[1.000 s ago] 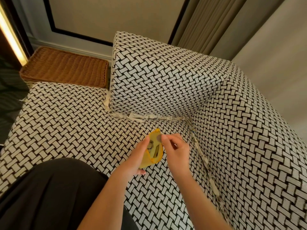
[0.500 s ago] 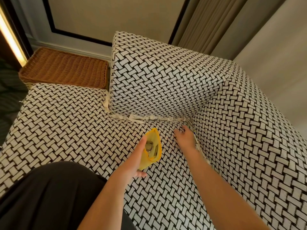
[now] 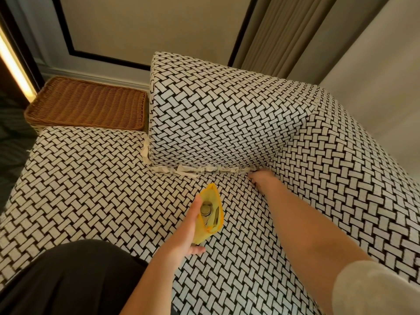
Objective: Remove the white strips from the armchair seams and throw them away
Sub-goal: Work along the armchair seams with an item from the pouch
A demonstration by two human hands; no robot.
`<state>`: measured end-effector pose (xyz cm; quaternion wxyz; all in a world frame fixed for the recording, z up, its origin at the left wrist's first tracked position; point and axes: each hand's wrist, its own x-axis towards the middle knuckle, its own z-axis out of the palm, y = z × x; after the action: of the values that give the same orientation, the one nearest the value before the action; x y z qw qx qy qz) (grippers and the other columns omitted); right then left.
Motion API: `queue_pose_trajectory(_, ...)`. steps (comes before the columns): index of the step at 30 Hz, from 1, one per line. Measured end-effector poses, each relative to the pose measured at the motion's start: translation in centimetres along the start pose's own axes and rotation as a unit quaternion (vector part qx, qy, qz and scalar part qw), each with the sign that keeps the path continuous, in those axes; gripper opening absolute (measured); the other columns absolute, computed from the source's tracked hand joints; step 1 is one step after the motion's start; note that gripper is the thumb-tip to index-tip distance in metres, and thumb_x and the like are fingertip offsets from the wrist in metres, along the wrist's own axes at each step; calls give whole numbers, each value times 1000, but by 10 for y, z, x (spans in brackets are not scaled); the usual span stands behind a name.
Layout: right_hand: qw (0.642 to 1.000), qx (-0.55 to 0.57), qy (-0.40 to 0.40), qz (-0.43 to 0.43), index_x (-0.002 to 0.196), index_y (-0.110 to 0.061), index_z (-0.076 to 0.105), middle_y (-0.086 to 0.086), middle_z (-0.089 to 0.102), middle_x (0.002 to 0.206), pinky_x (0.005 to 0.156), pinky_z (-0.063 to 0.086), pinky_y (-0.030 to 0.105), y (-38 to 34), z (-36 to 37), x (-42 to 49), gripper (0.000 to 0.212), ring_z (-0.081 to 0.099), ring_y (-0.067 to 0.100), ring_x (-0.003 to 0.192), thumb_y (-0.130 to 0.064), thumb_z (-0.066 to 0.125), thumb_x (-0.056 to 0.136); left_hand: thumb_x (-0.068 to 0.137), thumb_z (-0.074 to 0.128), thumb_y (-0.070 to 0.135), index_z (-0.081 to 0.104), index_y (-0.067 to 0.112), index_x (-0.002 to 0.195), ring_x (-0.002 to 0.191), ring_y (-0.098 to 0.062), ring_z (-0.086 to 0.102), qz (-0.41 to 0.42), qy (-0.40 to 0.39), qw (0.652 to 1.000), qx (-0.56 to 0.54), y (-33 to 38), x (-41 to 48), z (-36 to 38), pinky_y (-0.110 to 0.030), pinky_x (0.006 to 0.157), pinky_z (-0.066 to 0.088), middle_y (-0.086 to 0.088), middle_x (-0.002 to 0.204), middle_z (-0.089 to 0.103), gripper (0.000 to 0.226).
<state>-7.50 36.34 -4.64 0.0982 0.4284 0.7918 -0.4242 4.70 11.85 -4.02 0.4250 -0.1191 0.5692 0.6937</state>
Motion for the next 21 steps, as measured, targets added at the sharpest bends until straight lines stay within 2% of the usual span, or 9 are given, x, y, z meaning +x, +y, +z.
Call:
queue_pose_trajectory(1,1000,0,-8,2,139,-7,34,10,59,90,45,46,13,-1,-2,-2,56,51,15,65,-10,57,88,46,27,86,39,23,137,114,-22,51,4,-2,1000,4,-1,0,0,-33,74,50,-10,131,49,112)
queue_pose_trajectory(2,1000,-5,-18,6,138,-7,35,6,53,74,31,34,10,-1,-4,-3,52,41,12,53,-10,55,90,45,27,86,39,23,137,113,-22,51,7,-2,1000,5,-1,1,0,-33,73,50,-10,131,50,112)
queue_pose_trajectory(3,1000,-6,-29,12,138,-7,37,4,47,67,26,25,10,0,-7,-4,49,34,10,48,-10,53,92,46,26,85,38,23,137,114,-22,50,9,-2,1000,5,-1,1,0,-33,74,50,-10,132,49,111)
queue_pose_trajectory(8,997,29,-65,-2,132,-15,43,1,45,64,29,20,15,7,-14,-3,36,27,7,44,-11,46,96,48,26,83,38,22,139,118,-27,48,9,-2,1000,-3,1,3,3,-35,75,50,-12,134,47,110)
queue_pose_trajectory(13,998,17,-46,-28,126,-13,51,2,49,66,28,23,13,7,-11,-4,34,32,9,46,-9,52,92,46,28,84,39,23,138,116,-25,50,8,0,1000,-8,-1,5,2,-34,71,51,-11,133,49,111)
queue_pose_trajectory(15,999,-3,-11,-48,122,-11,54,4,55,75,34,37,16,5,-5,-4,32,43,12,54,-11,55,91,48,27,83,39,23,138,116,-25,50,9,0,1000,-7,-1,6,2,-34,71,51,-11,132,49,108)
queue_pose_trajectory(17,996,-34,22,-74,119,-10,57,6,61,93,62,53,26,6,0,-5,30,55,17,71,-15,58,89,49,26,82,40,23,137,116,-25,50,6,3,1000,-7,0,6,2,-33,70,51,-10,132,50,107)
queue_pose_trajectory(19,994,-47,35,-88,116,-9,56,8,59,107,81,49,30,10,2,-8,28,58,23,90,-17,58,89,50,26,82,40,23,137,116,-25,50,7,2,1000,-5,0,4,2,-33,69,51,-10,132,50,107)
queue_pose_trajectory(21,994,-48,33,-94,113,-8,55,10,56,116,84,44,26,12,2,-12,26,56,24,100,-17,58,90,53,24,80,40,23,137,116,-24,50,12,1,1000,-1,1,3,3,-33,71,51,-10,131,51,103)
